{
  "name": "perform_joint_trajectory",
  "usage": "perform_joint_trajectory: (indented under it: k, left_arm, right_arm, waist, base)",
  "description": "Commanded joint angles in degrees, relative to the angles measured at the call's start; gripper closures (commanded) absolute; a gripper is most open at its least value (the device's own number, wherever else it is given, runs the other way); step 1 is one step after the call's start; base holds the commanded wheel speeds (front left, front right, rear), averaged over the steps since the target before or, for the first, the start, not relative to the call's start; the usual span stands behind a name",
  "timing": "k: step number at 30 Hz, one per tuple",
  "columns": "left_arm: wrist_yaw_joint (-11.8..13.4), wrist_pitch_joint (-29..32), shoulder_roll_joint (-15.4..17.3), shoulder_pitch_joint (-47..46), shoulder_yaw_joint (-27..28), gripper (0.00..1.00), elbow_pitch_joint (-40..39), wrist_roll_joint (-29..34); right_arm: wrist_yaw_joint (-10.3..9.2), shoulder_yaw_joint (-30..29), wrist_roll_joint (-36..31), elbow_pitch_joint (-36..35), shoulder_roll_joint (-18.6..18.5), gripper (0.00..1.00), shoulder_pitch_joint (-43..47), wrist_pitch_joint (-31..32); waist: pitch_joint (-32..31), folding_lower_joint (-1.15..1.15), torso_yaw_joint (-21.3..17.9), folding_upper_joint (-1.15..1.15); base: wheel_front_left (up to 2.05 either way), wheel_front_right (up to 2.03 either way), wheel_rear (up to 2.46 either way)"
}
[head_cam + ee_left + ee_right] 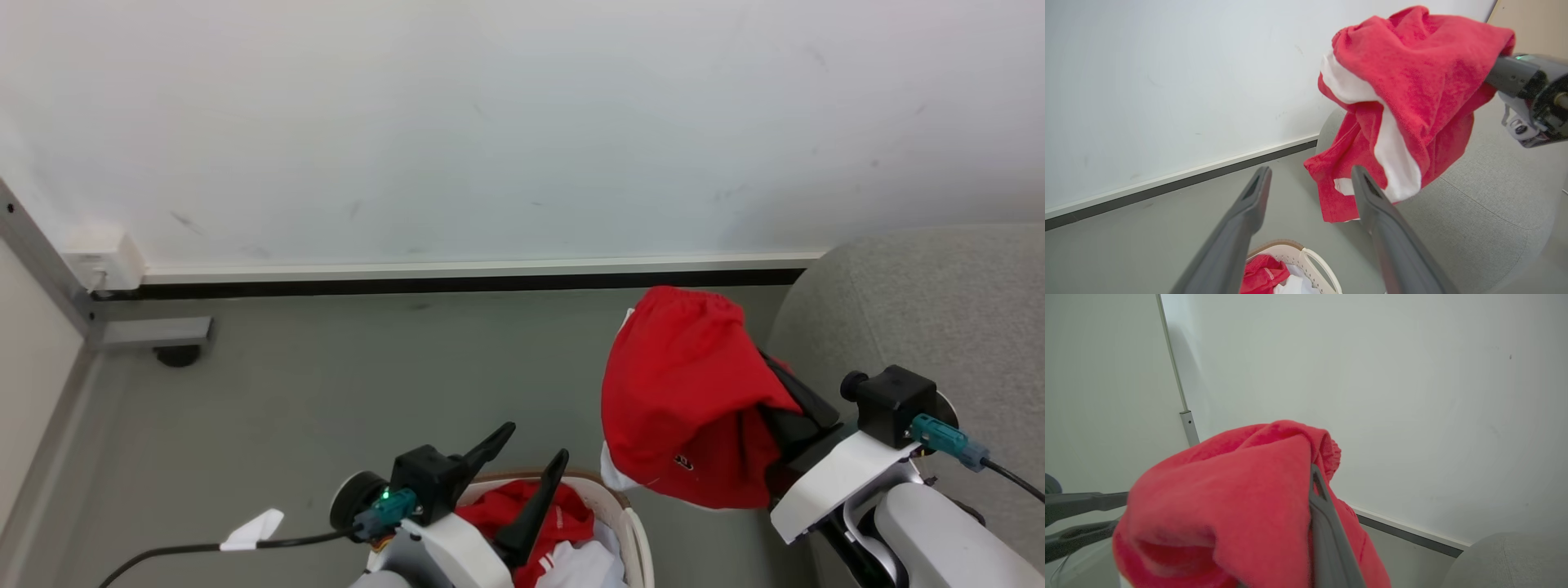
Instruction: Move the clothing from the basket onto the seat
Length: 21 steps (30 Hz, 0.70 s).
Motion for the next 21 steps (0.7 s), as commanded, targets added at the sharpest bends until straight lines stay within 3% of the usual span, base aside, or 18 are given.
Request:
perform_joint_trajectory:
  k: [1, 10, 15, 21]
  left_arm:
    - [-0.3, -0.5, 0.1, -0.4, 0.1, 0.0, 0.2, 0.1]
    - [-0.2, -1.2, -0.5, -1.0, -0.7, 0.0, 0.5, -0.1]
    - [-1.1, -1.6, -2.3, -2.2, -2.6, 0.0, 0.2, 0.4]
    - [-1.9, -2.0, -4.0, -3.9, -4.6, 0.0, 0.4, 1.0]
  right_arm:
    - [0.01, -0.3, -0.4, -0.2, -0.5, 1.0, 0.3, -0.2]
    - [0.01, -2.4, -1.1, -1.3, -1.2, 1.0, 0.3, 0.3]
    - [0.01, -4.4, -1.3, -2.5, -2.2, 1.0, 1.3, 0.9]
    - [0.01, -7.5, -0.8, -3.4, -3.2, 1.0, 2.9, 1.4]
  waist:
    - [0.2, 0.0, -0.5, 0.0]
    - [1.7, 0.0, -8.0, 0.0]
    - [3.4, 0.0, -14.5, 0.0]
    - [5.5, 0.0, -18.9, 0.0]
  base:
    - [0.0, 0.0, 0.0]
    - [0.0, 0.0, 0.0]
    - [0.0, 0.0, 0.0]
    - [0.0, 0.0, 0.0]
